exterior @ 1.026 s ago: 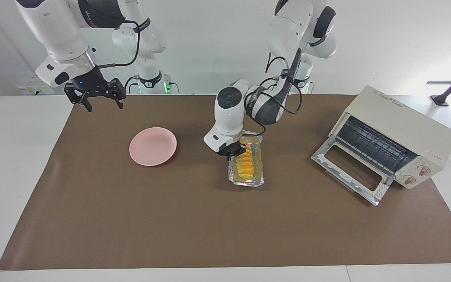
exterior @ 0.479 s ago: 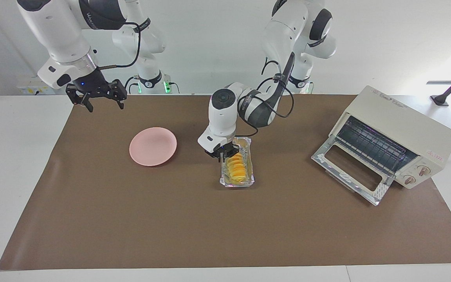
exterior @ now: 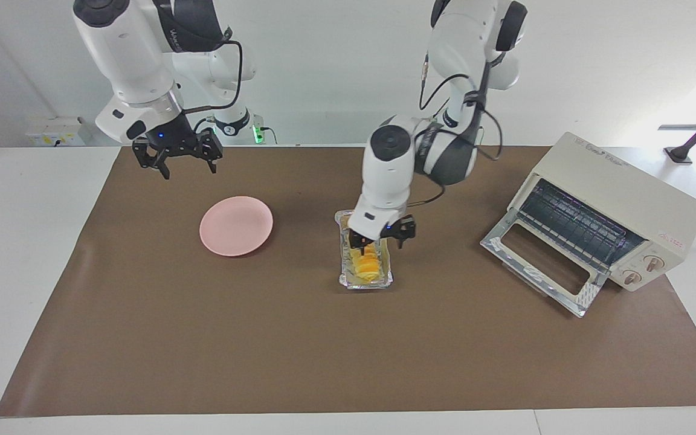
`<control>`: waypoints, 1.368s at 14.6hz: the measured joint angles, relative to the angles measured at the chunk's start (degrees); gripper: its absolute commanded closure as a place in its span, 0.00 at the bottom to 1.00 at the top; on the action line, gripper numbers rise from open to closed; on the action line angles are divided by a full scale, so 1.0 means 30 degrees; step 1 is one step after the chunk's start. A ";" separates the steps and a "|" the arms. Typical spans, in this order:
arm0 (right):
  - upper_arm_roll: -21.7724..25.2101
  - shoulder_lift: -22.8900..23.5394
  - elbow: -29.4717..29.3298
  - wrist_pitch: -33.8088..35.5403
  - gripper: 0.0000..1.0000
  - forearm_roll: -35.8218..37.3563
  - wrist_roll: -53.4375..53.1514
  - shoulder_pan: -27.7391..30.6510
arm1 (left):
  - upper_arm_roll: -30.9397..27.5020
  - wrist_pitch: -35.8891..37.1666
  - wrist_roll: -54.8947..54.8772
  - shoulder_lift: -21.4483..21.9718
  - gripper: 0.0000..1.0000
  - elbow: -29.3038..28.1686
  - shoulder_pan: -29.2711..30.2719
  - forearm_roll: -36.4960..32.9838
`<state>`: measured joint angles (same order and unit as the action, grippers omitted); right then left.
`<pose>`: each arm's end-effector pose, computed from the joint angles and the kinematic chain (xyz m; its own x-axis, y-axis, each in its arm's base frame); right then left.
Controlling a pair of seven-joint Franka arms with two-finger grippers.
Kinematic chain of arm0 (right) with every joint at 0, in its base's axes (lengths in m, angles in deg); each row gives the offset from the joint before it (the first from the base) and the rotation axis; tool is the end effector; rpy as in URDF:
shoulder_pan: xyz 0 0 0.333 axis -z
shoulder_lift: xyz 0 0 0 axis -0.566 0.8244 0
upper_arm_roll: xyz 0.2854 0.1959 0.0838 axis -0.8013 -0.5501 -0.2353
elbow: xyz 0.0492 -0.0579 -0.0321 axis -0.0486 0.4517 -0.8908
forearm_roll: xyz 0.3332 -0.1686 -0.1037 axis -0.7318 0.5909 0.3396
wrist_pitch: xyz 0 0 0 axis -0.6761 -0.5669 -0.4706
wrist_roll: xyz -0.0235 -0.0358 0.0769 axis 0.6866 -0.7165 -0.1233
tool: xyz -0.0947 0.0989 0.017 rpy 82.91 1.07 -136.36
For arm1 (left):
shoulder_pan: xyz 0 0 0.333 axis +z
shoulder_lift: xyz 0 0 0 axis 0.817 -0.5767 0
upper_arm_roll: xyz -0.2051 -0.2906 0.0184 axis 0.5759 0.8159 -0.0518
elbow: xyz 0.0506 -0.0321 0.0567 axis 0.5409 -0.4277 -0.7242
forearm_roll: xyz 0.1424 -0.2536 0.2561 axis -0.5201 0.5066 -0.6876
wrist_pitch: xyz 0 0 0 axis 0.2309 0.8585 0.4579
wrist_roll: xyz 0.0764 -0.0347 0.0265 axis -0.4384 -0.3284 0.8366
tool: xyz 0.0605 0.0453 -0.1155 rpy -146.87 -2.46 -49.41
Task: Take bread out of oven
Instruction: 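Pull the foil tray out and set it mid-table with the left gripper, then grasp the foil tray with the right gripper while the left gripper withdraws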
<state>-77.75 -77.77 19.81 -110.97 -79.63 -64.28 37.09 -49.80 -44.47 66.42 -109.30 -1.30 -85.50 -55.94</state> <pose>0.5378 0.0856 0.5796 0.9920 0.1232 -0.0290 0.1229 -0.9924 -0.0105 0.6043 -0.3180 0.4735 0.9855 0.1694 0.0043 0.1694 -0.9845 -0.0450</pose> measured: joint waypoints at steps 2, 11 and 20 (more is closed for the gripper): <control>-0.0027 0.1004 0.0228 -0.1419 0.00 -0.0019 -0.1508 -0.1041 | -0.0088 0.2491 -0.3059 0.2255 0.00 -0.0085 0.3074 0.0001; -0.0019 0.5956 -0.1075 -0.5130 0.00 0.0510 -0.9693 -0.6680 | 0.0075 0.6518 -1.1029 0.7236 0.00 -0.3749 0.8499 0.0104; 0.0198 1.1809 -0.4179 -0.7858 0.52 0.2927 -1.2615 -0.8100 | 0.0348 0.6721 -1.1185 0.7408 0.00 -0.3966 0.8489 0.0103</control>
<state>-77.16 -42.34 7.27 -134.55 -70.85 -102.12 12.79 -48.75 -24.30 32.86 -87.07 -13.20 -60.04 -55.63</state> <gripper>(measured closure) 0.004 0.000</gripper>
